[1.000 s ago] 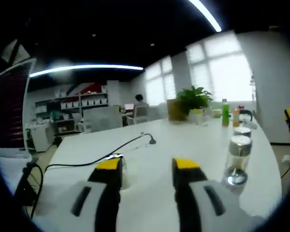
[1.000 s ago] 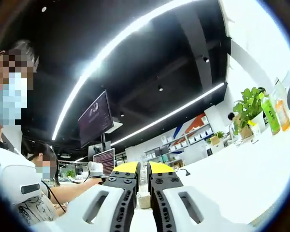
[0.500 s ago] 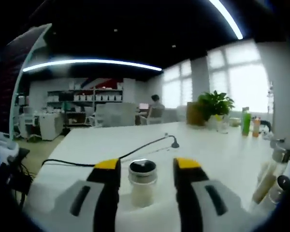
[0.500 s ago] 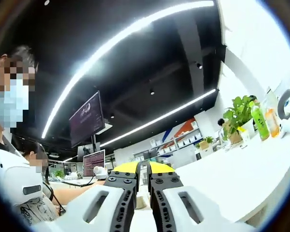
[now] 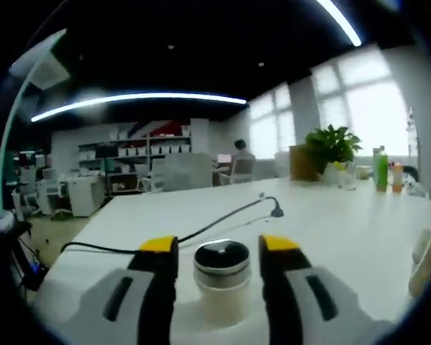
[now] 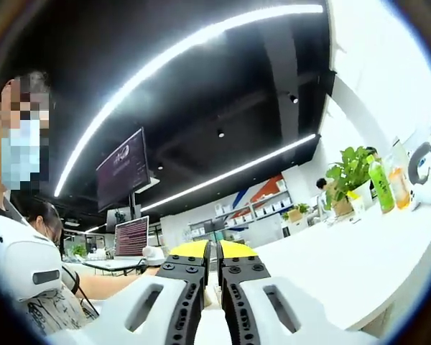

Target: Rotate the seasoning bottle until the label or dispensing opening points toward the visible target arrow and the bottle remains upright within the marked orientation range

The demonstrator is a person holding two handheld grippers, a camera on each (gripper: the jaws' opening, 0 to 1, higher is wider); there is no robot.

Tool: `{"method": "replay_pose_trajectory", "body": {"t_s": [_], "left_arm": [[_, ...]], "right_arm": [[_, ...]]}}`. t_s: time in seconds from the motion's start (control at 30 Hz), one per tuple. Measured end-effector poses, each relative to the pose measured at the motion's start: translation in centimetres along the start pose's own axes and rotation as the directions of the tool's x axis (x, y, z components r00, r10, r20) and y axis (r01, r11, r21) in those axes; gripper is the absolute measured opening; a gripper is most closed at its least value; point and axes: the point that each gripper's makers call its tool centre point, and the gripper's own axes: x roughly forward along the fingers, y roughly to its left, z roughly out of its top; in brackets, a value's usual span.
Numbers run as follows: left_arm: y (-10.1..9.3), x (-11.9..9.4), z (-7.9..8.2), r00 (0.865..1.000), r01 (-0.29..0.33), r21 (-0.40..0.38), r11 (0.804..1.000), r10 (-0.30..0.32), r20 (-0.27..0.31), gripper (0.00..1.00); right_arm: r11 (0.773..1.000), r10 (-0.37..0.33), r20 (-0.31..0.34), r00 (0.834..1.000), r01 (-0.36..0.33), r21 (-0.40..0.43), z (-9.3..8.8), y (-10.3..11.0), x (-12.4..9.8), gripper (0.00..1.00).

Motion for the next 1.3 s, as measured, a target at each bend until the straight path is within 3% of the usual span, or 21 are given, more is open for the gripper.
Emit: {"method": "replay_pose_trajectory", "body": {"t_s": [0.37,0.63,1.3], "left_arm": [[-0.9,0.8,-0.8,0.999,0.02,-0.03,0.999,-0.021,-0.033,0.47],[-0.3,1.2,-1.3,0.999,0.008,-0.029,1.0,-0.01,-0.05,0.39],[0.1,1.6,-0.9,1.0,-0.008,-0.046,0.999,0.008,0.0,0.35]], "right_arm": [[1.0,-0.009,-0.014,1.0,0.009,0.006,-1.1,-0.5,0.3,0.02],[1.0,-0.012,-0.014,1.0,0.012,0.023,-1.5,-0.9,0.5,0.02],[0.998,0.009,-0.014,1.0,-0.008,0.058,-2.0,-1.4,0.9,0.02]]}}
